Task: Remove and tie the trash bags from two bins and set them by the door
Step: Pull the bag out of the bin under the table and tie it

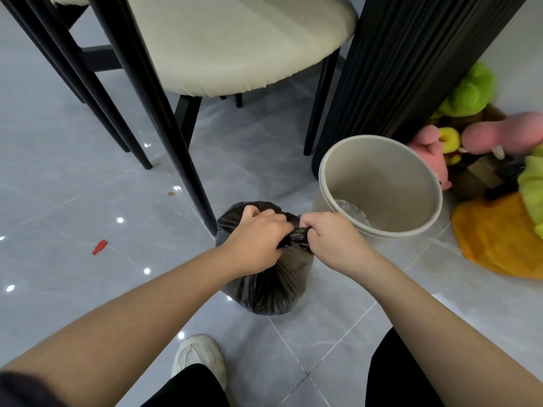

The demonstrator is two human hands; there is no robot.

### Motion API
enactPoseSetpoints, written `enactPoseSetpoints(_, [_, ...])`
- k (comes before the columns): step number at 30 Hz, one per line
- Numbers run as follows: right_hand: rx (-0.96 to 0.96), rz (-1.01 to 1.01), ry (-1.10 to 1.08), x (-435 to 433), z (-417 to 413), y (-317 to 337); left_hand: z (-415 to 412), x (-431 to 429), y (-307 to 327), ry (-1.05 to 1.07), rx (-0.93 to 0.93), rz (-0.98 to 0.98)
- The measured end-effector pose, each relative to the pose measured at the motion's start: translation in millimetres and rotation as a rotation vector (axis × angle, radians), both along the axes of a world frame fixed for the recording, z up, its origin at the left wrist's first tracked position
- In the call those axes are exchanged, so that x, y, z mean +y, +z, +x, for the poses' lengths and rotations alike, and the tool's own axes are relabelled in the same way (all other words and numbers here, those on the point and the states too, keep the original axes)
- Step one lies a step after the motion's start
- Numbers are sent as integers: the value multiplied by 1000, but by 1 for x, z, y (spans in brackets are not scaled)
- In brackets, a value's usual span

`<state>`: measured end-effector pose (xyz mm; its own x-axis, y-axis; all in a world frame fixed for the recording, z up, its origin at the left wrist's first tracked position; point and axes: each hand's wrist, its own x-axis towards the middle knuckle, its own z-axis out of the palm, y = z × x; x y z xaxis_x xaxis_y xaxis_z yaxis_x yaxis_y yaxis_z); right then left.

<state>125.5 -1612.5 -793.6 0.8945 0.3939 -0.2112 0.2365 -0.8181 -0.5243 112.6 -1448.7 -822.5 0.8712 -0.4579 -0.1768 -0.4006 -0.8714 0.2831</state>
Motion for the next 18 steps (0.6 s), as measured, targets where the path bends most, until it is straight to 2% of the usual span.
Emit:
enactPoseSetpoints(6, [-122, -39, 79, -4, -2, 12, 2, 14, 1, 90, 64, -108])
enactPoseSetpoints(12, [-269, -287, 339, -5, -2, 24, 5, 30, 0, 102, 164, -295])
enactPoseSetpoints(15, [-422, -279, 403, -2, -3, 22, 3, 37, -6, 202, 29, -341])
enactPoseSetpoints(18, [-517, -246, 403, 2, -5, 23, 1, 40, 0, 396, -178, -247])
